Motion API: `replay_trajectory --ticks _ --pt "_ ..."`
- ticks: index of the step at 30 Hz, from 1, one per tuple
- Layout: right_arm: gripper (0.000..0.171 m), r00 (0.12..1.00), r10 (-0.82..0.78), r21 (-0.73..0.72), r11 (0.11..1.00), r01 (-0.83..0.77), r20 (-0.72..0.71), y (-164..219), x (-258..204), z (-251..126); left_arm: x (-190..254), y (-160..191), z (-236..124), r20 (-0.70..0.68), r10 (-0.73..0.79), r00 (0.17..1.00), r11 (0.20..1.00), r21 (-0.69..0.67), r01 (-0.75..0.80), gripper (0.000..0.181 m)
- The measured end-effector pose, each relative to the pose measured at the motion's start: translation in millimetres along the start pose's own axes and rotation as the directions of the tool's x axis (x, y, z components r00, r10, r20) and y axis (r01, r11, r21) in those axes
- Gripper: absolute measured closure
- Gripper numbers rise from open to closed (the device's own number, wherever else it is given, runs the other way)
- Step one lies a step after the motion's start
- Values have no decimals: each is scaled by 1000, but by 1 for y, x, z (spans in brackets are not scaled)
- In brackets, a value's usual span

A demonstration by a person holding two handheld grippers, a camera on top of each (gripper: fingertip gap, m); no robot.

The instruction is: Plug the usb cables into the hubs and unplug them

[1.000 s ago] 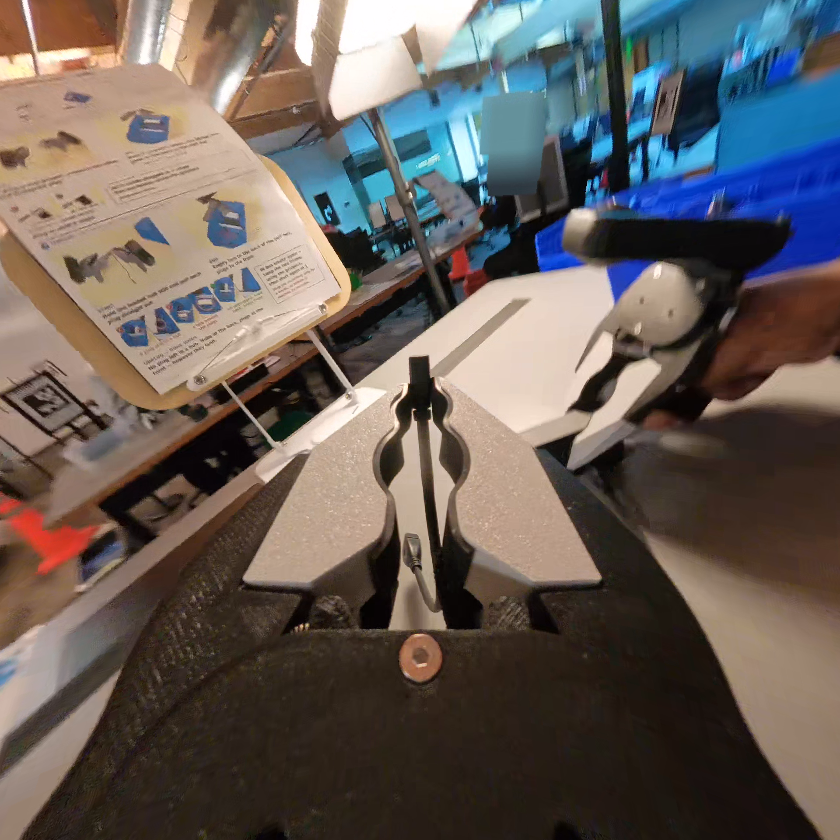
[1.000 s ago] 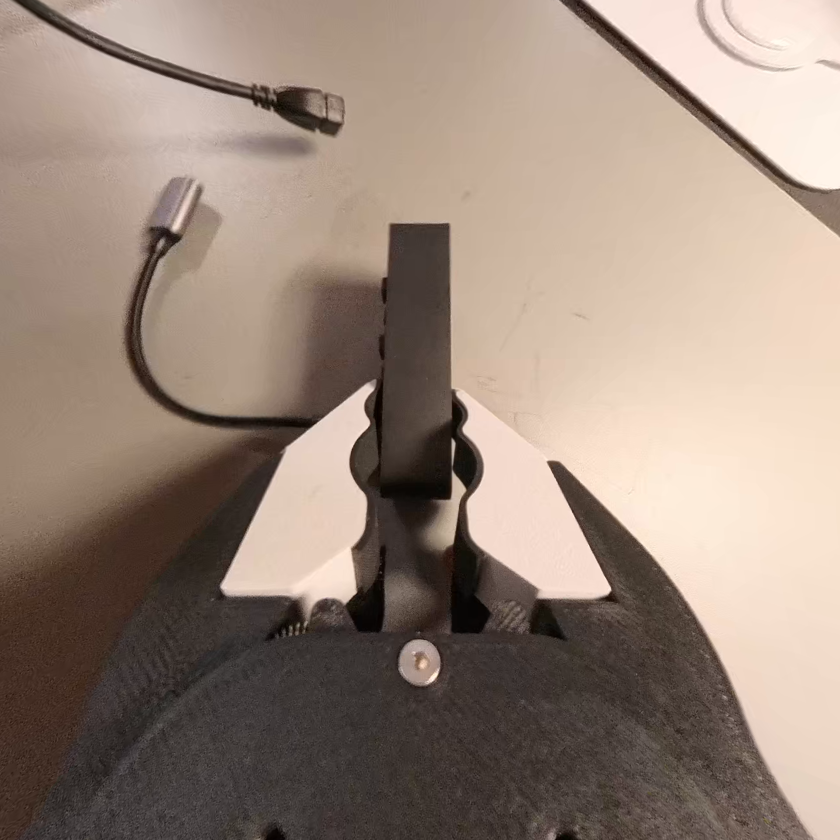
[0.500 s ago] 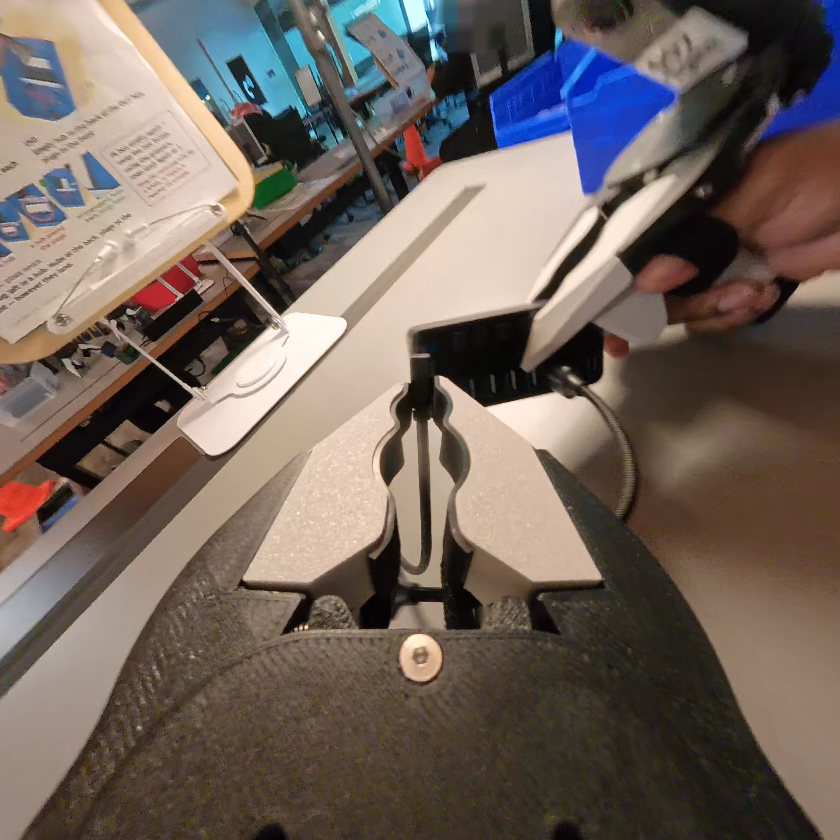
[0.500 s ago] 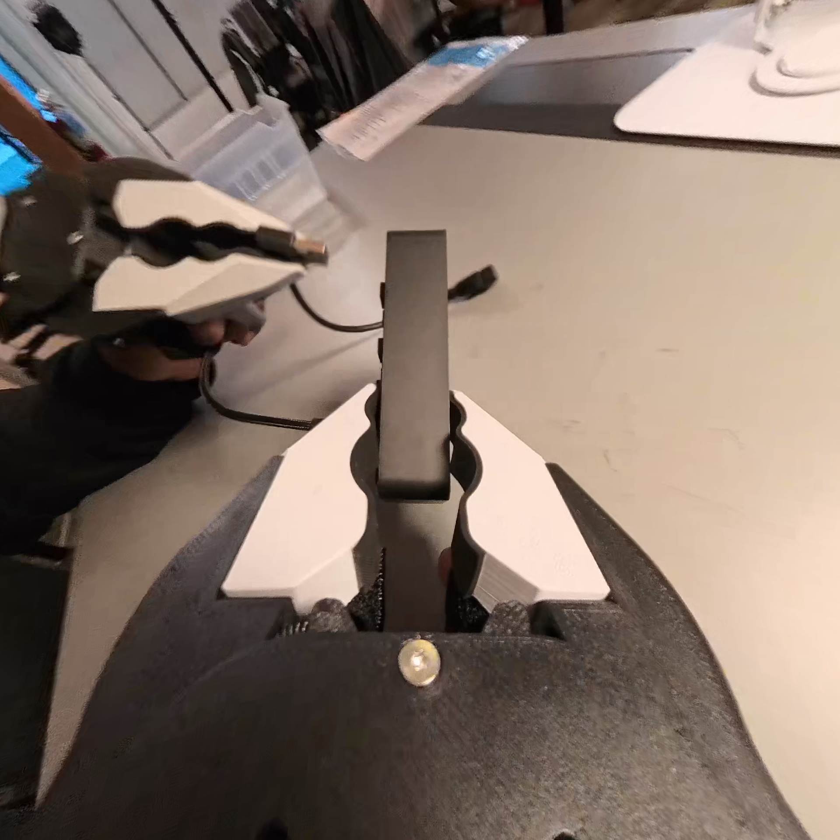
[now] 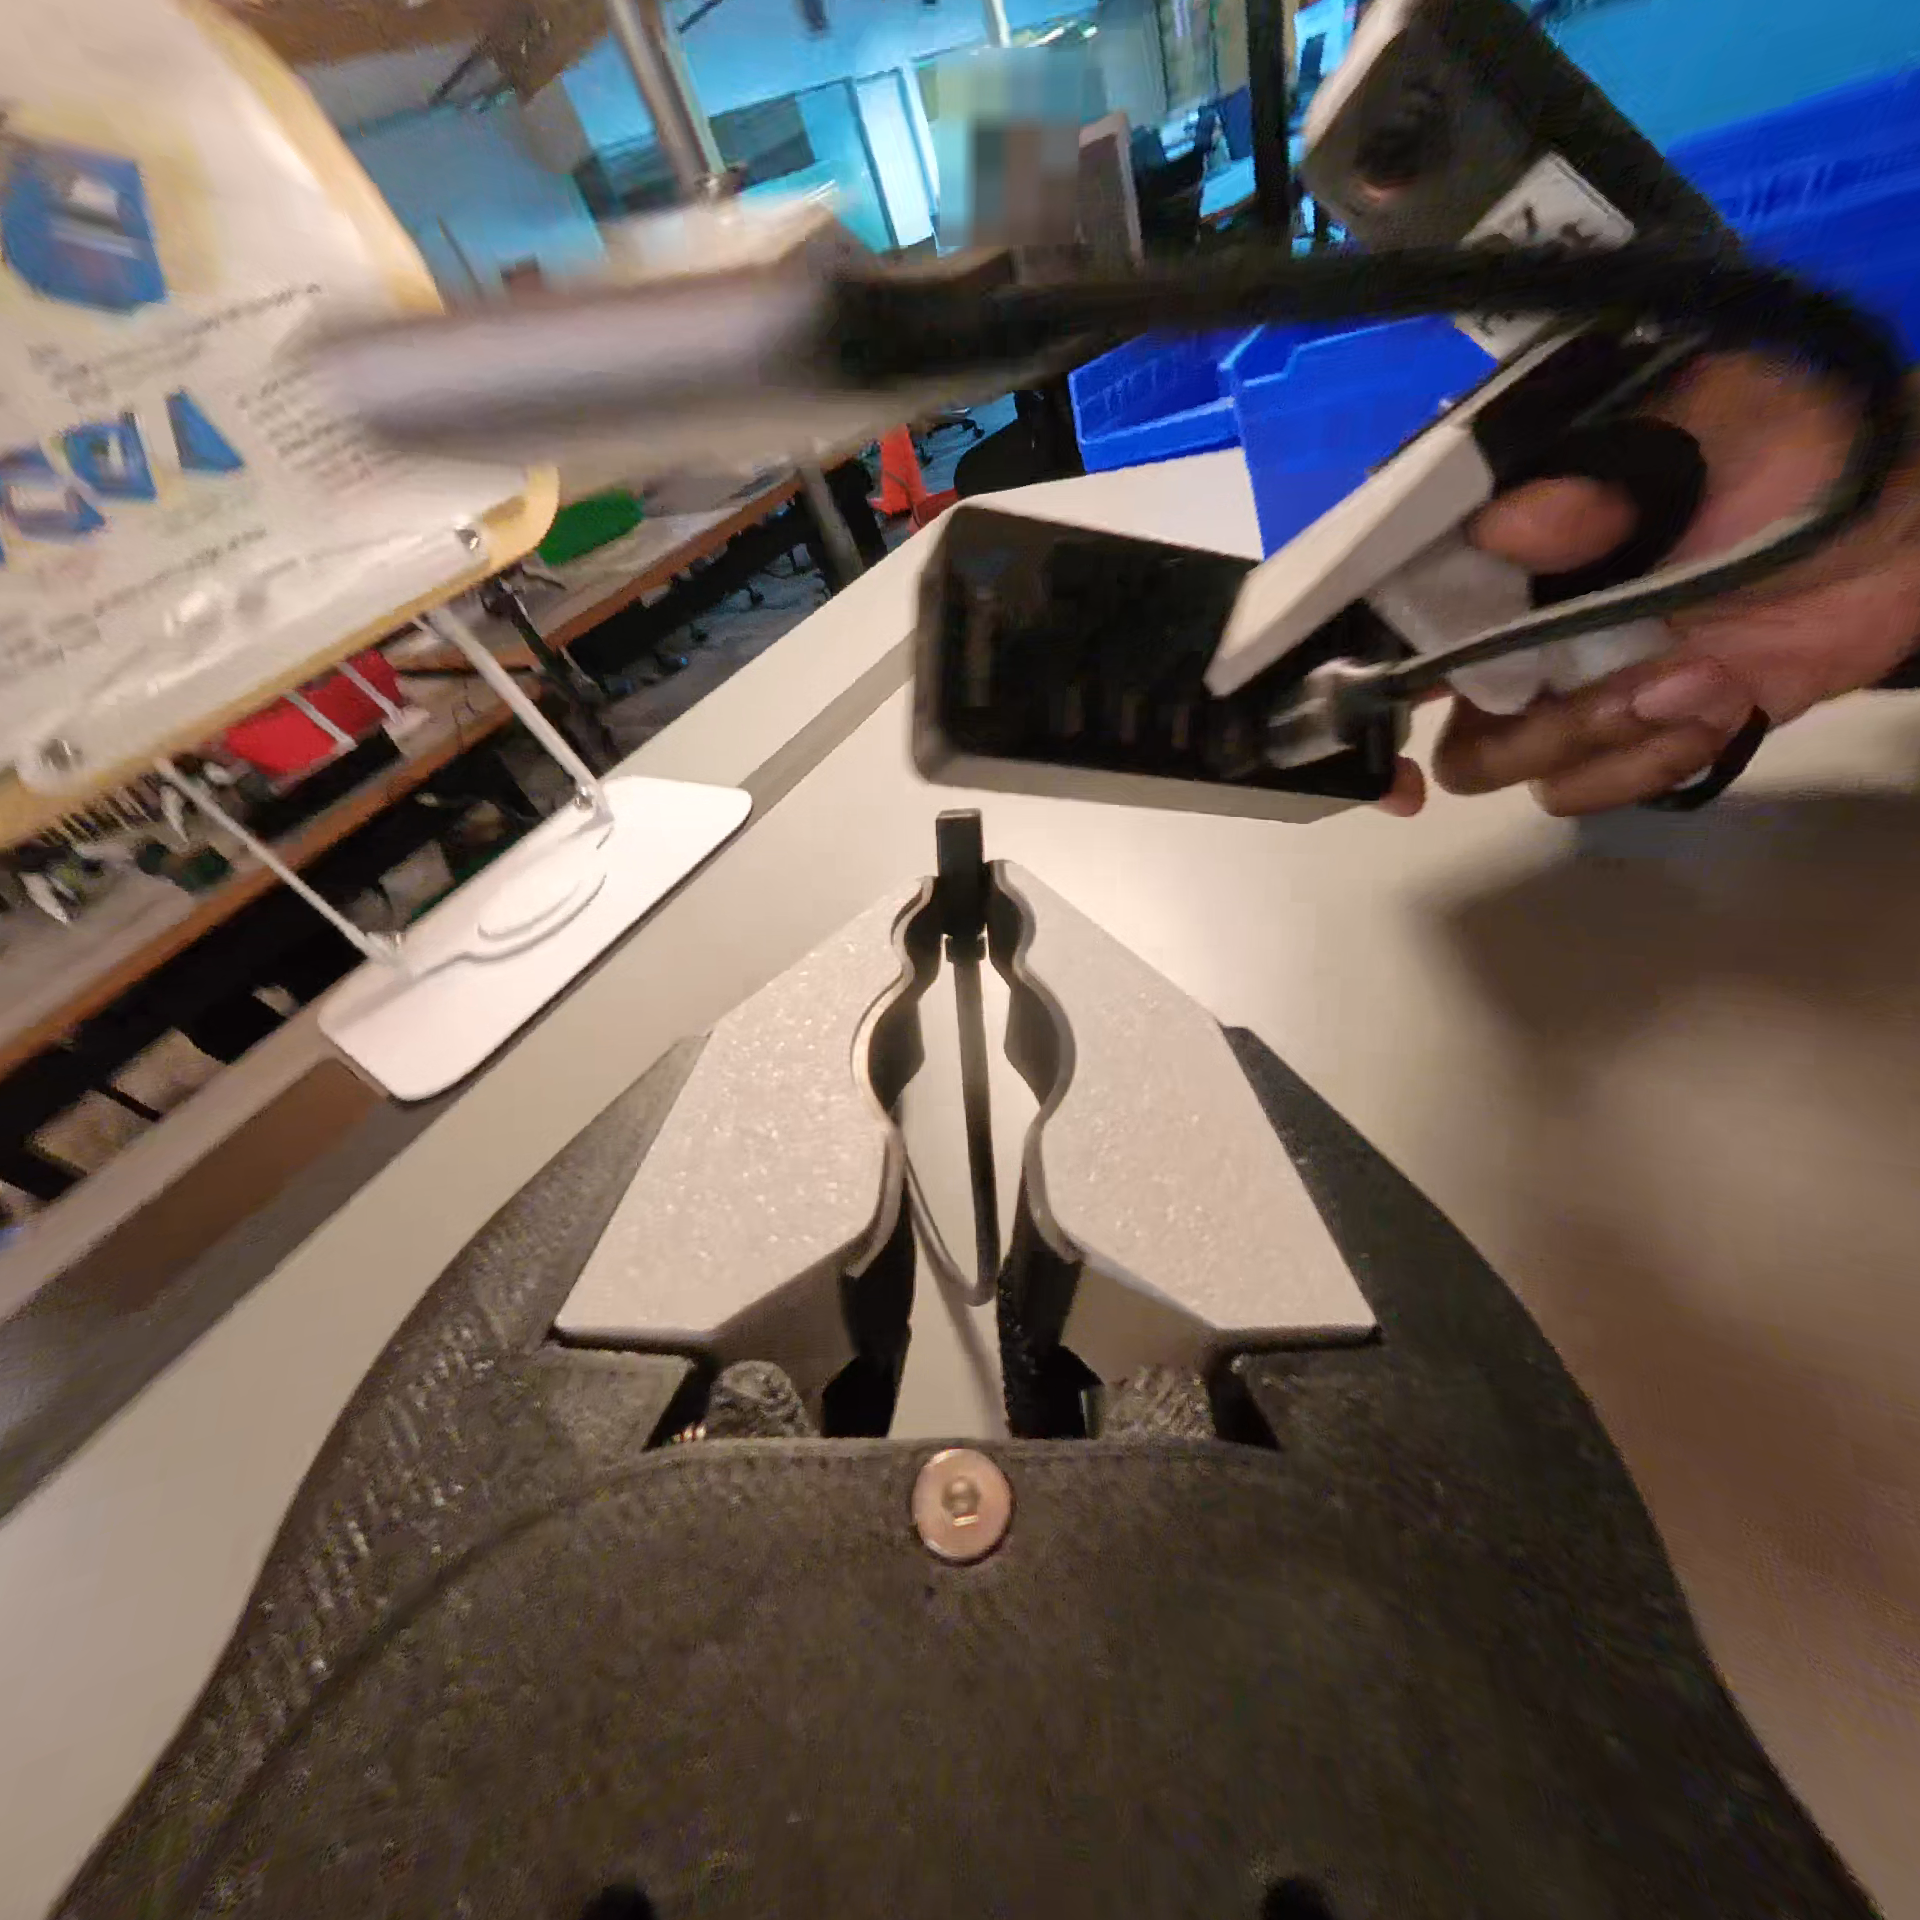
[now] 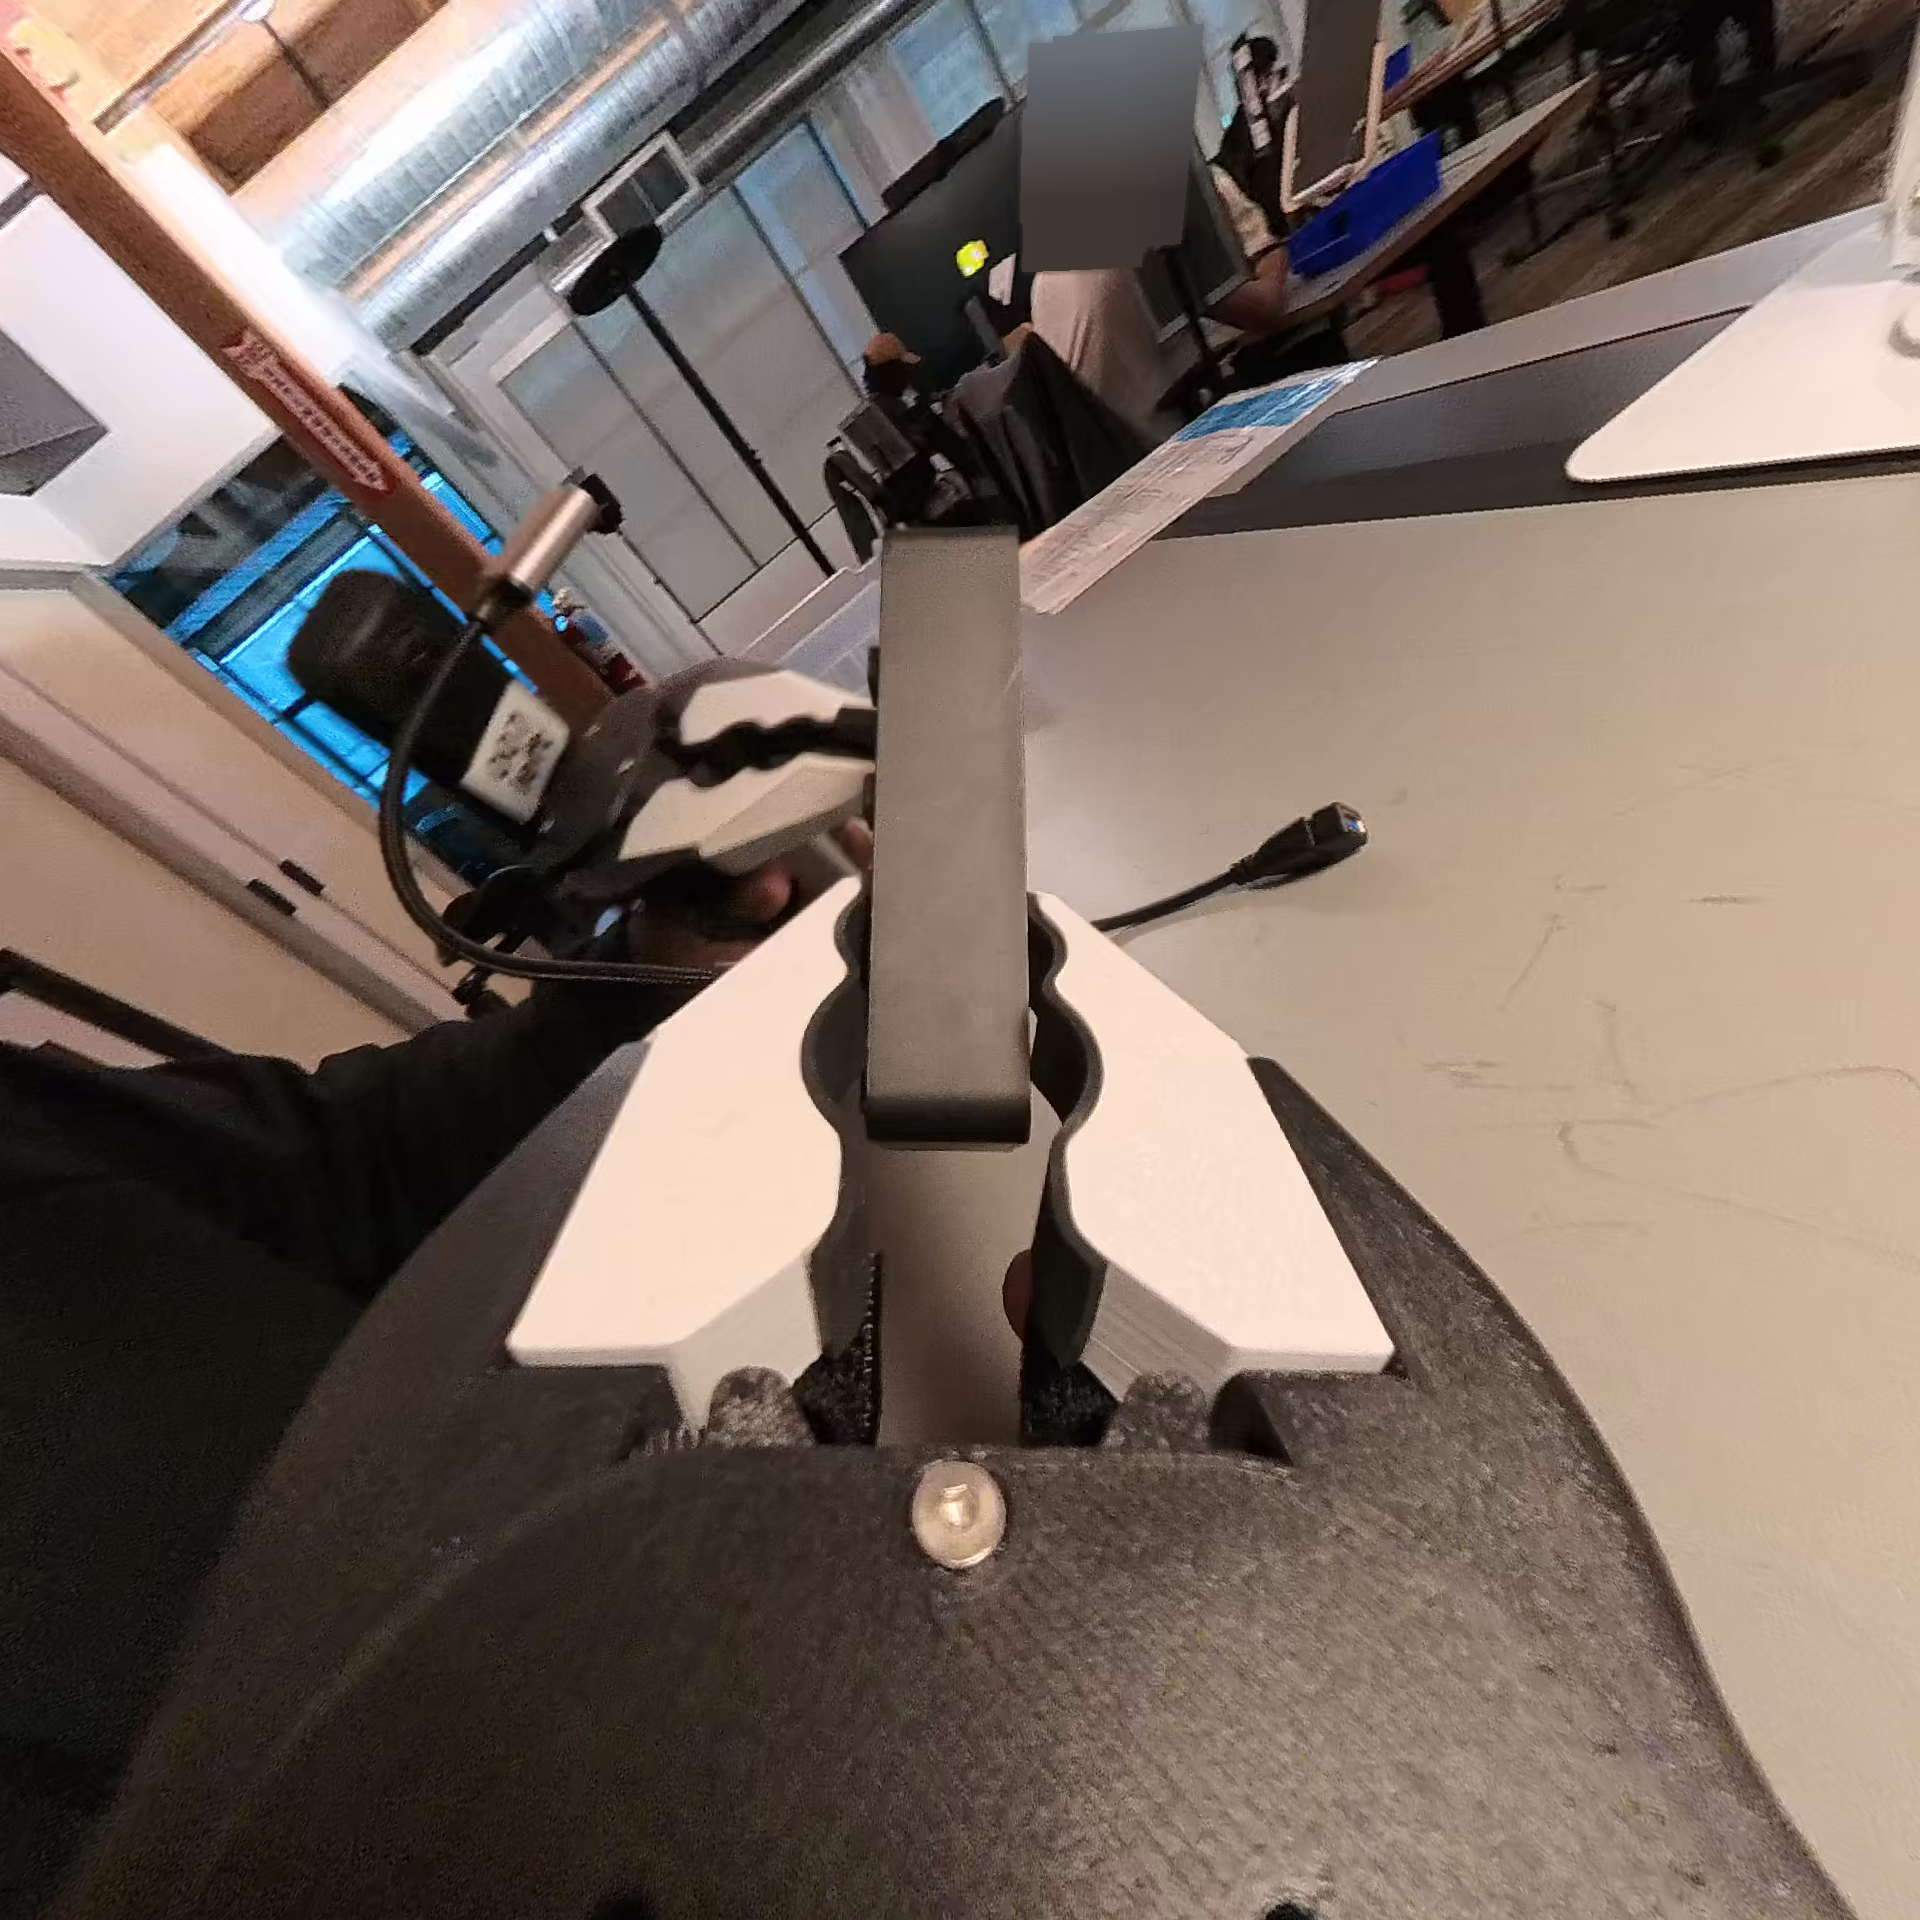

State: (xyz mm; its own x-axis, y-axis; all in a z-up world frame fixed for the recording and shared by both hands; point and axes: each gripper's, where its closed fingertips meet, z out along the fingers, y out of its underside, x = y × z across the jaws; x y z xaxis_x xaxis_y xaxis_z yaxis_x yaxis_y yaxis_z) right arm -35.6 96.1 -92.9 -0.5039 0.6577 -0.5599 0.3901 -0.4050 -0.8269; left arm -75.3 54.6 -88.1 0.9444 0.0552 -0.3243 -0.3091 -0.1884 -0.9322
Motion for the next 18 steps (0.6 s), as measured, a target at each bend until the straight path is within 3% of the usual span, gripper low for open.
replay_trajectory --ticks 5,13,16,18 --pt "146 998 -7 22 1000 8 -57 0 2 2 23 -3 10 61 226 972 973 -50 -224 170" --pt "146 998 -23 24 999 24 -57 -1 0 1 25 -9 7 83 271 959 963 -17 -270 171" --pt "146 990 -79 -28 997 76 -117 7 8 3 26 -23 1 93 278 956 959 32 -282 171" --pt "146 989 -87 -40 996 83 -119 11 9 5 29 -22 3 84 293 952 956 -3 -294 171"
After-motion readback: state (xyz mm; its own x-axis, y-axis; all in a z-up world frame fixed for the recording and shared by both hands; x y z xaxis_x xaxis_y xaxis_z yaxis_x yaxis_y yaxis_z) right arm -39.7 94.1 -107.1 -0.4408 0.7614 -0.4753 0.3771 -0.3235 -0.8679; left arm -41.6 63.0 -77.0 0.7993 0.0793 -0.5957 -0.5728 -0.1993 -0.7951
